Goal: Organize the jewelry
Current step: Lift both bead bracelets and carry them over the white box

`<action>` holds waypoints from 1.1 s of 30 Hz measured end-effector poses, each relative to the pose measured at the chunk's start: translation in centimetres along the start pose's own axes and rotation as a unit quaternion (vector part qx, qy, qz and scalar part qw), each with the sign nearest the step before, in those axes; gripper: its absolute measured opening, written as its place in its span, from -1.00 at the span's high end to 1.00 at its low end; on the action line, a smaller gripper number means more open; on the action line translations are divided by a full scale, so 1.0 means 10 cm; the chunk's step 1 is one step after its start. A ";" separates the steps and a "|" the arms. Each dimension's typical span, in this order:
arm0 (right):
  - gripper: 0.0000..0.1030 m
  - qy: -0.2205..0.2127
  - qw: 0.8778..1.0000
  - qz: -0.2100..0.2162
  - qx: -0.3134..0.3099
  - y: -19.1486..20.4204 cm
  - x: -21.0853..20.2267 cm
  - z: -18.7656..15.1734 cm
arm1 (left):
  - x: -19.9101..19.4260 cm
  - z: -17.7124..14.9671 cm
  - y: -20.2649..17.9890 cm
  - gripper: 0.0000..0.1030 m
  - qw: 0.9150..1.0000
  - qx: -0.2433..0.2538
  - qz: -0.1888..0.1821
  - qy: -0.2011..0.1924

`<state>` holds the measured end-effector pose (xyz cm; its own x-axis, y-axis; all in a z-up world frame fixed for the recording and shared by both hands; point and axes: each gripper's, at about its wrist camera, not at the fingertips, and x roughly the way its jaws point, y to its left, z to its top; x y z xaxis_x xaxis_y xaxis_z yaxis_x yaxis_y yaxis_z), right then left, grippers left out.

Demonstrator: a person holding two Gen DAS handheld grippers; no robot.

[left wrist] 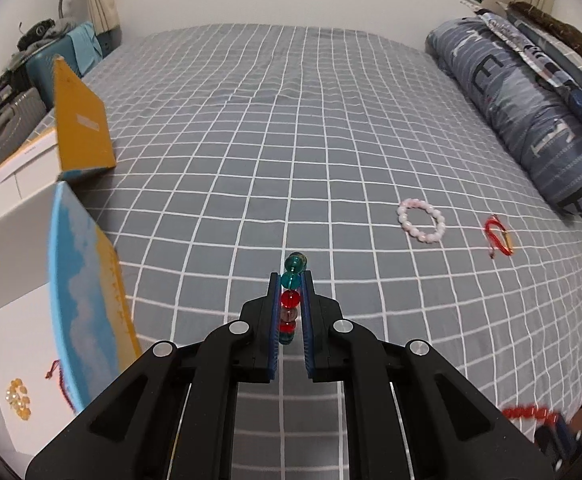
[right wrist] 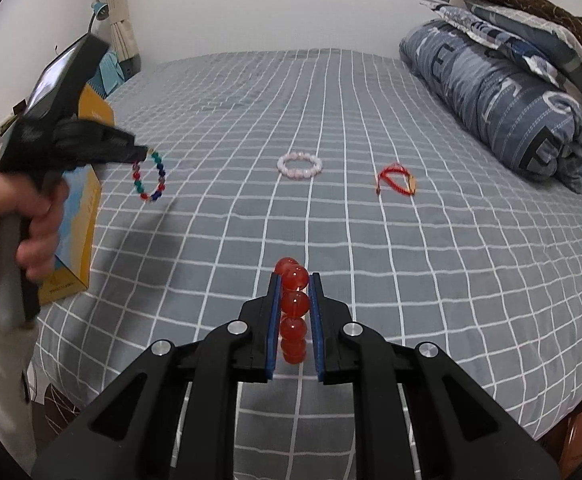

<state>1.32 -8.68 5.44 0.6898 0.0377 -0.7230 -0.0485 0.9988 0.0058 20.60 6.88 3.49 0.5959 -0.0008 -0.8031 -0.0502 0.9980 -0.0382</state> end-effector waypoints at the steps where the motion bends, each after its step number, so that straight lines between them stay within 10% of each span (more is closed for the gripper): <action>1: 0.75 -0.003 1.000 0.001 0.000 0.01 -0.01 0.04 | -0.04 -0.02 0.01 0.83 1.000 0.000 0.001 -0.004; 33: 0.75 -0.008 0.999 0.026 -0.021 0.72 0.18 0.58 | -1.18 -0.60 0.56 0.83 0.998 -0.021 0.000 -0.067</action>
<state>6.42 -1.19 8.24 0.6967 0.0900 -0.7117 -0.1149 0.9933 0.0131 8.51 12.09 9.22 0.6979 0.0102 -0.7161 -0.0811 0.9946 -0.0649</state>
